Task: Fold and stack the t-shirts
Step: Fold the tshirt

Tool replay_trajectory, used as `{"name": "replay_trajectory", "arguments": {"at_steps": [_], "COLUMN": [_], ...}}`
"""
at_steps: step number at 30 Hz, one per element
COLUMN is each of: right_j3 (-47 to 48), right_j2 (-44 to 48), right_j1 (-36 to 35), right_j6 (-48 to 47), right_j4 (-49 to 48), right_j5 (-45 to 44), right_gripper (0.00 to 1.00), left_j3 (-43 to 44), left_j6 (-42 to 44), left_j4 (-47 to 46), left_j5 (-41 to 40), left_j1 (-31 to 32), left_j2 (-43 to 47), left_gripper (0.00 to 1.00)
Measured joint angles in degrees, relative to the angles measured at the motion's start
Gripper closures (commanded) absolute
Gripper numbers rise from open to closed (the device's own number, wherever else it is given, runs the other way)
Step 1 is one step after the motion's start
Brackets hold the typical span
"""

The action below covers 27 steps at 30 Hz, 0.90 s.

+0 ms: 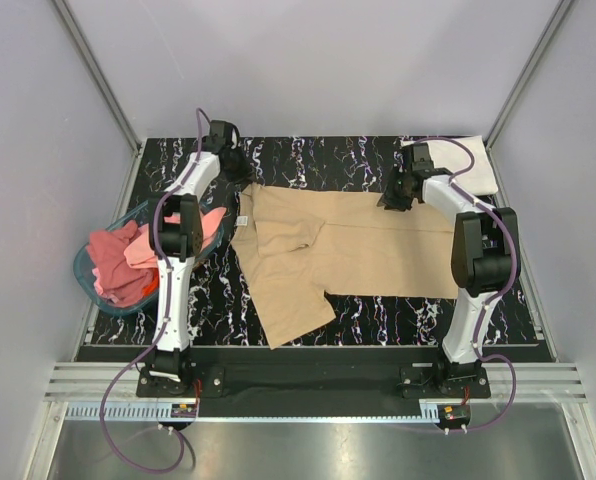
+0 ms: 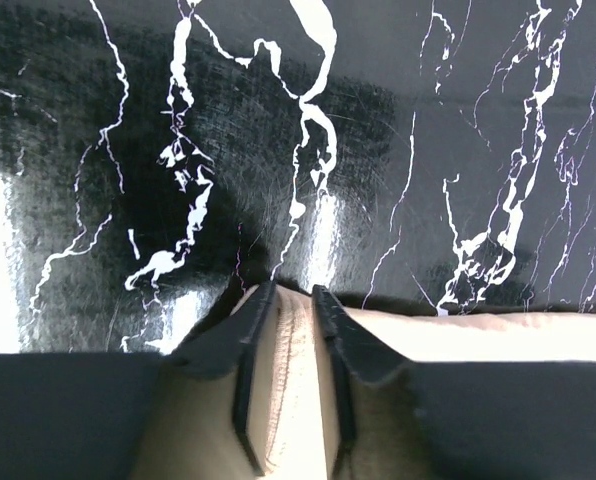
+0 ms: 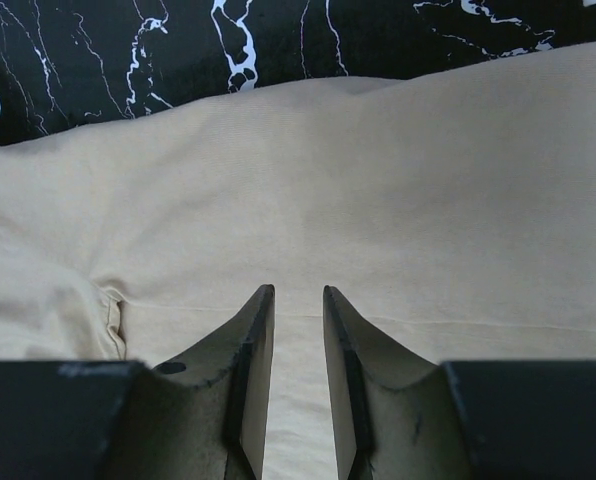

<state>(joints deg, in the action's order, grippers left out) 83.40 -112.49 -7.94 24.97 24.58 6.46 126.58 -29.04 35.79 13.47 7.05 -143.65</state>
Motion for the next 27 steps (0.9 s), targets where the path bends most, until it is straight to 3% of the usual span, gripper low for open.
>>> {"name": "replay_trajectory", "arguments": {"at_steps": [3,4,7,10,27], "right_j3": [-0.35,-0.59,-1.09,-1.46,-4.35], "right_j2": [-0.07,-0.09,-0.20,-0.72,-3.61], "right_j1": [0.35,0.52,1.27,2.25,5.55], "right_j6": [0.39,0.44,0.59,0.76,2.38], "right_j4": [-0.48,-0.81,-1.16,-1.57,-2.73], "right_j5": [-0.11,-0.24,-0.61,-0.94,-3.85], "right_gripper": [0.67,0.67,0.67,0.68,0.70], "left_j3": [0.00,0.00,-0.24,-0.50,-4.39], "left_j6": [-0.15,-0.31,-0.66,-1.03,-5.86], "left_j4": [-0.61,-0.79,-0.98,-1.49,-4.17], "left_j5": [0.33,0.44,0.70,0.96,-0.94], "left_j1": [0.00,0.00,0.00,0.00,-1.73], "left_j2": [-0.57,-0.83,-1.27,-1.36,0.37], "left_gripper": [0.81,0.87,0.90,1.00,1.00]}}
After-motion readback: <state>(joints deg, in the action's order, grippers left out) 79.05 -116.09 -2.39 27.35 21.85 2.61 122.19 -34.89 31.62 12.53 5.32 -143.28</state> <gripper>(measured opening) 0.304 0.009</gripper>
